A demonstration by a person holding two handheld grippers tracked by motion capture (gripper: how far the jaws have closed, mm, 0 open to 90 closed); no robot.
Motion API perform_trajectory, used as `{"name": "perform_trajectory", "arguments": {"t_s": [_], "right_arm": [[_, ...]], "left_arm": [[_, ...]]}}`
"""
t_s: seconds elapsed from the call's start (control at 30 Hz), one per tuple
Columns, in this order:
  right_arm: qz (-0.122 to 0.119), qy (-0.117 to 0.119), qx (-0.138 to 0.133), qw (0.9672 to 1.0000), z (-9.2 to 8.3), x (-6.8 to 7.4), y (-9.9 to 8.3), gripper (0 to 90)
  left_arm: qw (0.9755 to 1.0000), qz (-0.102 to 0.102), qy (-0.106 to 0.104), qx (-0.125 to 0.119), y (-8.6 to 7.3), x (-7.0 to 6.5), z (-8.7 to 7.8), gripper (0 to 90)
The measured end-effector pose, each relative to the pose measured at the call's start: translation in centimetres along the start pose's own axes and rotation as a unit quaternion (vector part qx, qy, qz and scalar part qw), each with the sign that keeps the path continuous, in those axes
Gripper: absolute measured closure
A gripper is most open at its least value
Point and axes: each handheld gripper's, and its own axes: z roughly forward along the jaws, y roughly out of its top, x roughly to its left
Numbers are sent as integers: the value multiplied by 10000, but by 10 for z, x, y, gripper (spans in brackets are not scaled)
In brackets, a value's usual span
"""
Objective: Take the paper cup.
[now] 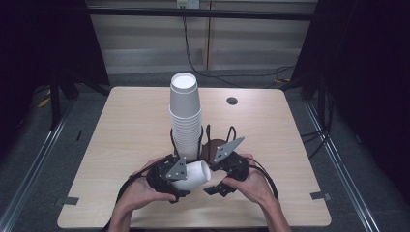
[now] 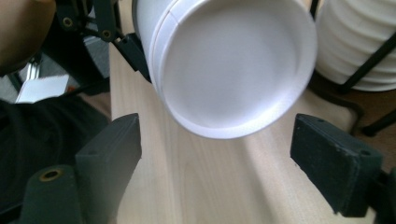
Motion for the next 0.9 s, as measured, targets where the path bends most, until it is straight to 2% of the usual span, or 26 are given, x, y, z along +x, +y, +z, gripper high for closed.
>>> {"name": "perform_trajectory", "arguments": {"t_s": [0.07,0.2,0.33,0.4,0.43,0.47,0.5,0.53,0.6,0.63,0.67,0.7,0.8,0.83,0.87,0.9], "right_arm": [[-2,-118,6,9999,0,0,0,158],[-3,-80,28,10000,1,-2,0,159],[-63,-52,190,9998,4,-1,2,158],[-121,-88,257,9996,6,0,3,152],[-116,-65,282,9995,8,1,3,165],[-151,-32,290,9995,8,1,3,202],[-159,5,285,9995,9,1,4,205],[-138,4,319,9994,10,2,4,194],[-152,52,342,9993,11,2,5,188],[-152,52,342,9993,11,2,5,188],[-150,157,371,9991,12,1,5,190],[-158,170,383,9990,12,2,6,187],[-210,190,445,9986,12,2,8,170],[-227,205,439,9986,12,2,8,172],[-215,240,466,9984,12,3,10,171],[-230,289,478,9982,12,4,12,173]], "left_arm": [[10000,37,19,27,1,-1,0,170],[9999,118,-51,100,3,-5,4,170],[9996,155,-56,238,5,-6,8,170],[9992,241,-89,307,7,-6,9,170],[9994,214,-78,258,7,-8,10,170],[9992,223,-154,291,8,-8,11,170],[9984,384,-114,396,9,-7,10,170],[9990,280,-148,328,9,-9,11,170],[9991,268,-163,291,10,-10,12,170],[9985,377,-158,370,10,-9,11,170],[9987,316,-203,336,11,-12,12,170],[9982,426,-189,381,13,-12,11,170],[9981,432,-205,377,14,-13,11,170],[9980,454,-249,374,15,-13,12,170],[9986,351,-303,272,15,-15,13,170],[9981,405,-342,315,15,-14,13,170]]}}
